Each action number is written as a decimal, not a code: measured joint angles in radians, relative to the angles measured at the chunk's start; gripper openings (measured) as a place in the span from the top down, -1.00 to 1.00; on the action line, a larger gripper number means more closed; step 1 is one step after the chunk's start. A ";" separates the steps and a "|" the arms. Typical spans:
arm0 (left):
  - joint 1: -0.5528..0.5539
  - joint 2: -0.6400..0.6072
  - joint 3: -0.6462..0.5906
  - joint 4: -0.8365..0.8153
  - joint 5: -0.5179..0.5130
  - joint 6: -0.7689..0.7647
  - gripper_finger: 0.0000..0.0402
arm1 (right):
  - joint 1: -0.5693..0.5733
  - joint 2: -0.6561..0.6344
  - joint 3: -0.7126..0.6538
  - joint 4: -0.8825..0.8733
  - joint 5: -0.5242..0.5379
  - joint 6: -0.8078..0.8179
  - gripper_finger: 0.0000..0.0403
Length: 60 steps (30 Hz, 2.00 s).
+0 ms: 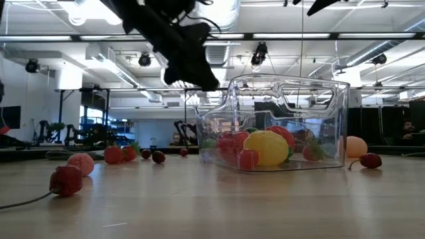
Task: Pick and placing Produce into tupperware
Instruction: Put the red cherry into the transparent bin, then put the big pink peach into the transparent bin
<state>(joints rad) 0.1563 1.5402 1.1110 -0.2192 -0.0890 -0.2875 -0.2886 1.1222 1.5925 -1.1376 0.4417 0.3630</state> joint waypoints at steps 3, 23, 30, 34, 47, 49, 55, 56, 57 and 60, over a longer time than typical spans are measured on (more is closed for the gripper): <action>0.000 0.069 0.052 0.000 0.032 -0.028 0.43 | 0.000 -0.026 0.000 -0.018 0.000 0.004 -0.64; 0.000 0.012 0.262 -1.133 0.178 -0.569 -0.03 | 0.000 -0.036 -0.008 -0.040 0.004 -0.080 -0.64; -0.036 -0.052 0.212 -1.090 0.133 -0.598 -0.03 | 0.000 0.015 -0.011 -0.065 -0.003 -0.079 -0.64; -0.039 -0.101 0.185 -0.982 0.066 -0.571 -0.03 | -0.008 0.064 -0.024 -0.143 0.009 -0.012 -0.63; 0.094 -0.206 0.065 -0.784 0.080 -0.386 -0.04 | -0.236 0.298 -0.387 -0.221 -0.239 -0.099 -0.63; 0.105 -0.211 0.050 -0.781 0.080 -0.359 -0.04 | -0.238 0.321 -0.436 -0.219 -0.238 -0.146 -0.63; 0.117 -0.203 0.016 -0.777 0.082 -0.333 -0.04 | -0.236 0.386 -0.566 -0.174 -0.275 -0.271 -0.63; 0.117 -0.202 0.009 -0.774 0.083 -0.333 -0.04 | -0.237 0.395 -0.583 -0.150 -0.282 -0.282 -0.63; 0.117 -0.202 0.002 -0.764 0.084 -0.333 -0.04 | -0.236 0.403 -0.596 -0.130 -0.287 -0.286 -0.63; 0.117 -0.202 -0.018 -0.750 0.088 -0.333 -0.04 | -0.235 0.422 -0.609 -0.106 -0.294 -0.285 -0.63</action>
<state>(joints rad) 0.2737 1.3380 1.0932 -0.9689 -0.0013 -0.6209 -0.5240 1.5443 0.9834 -1.2436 0.1476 0.0776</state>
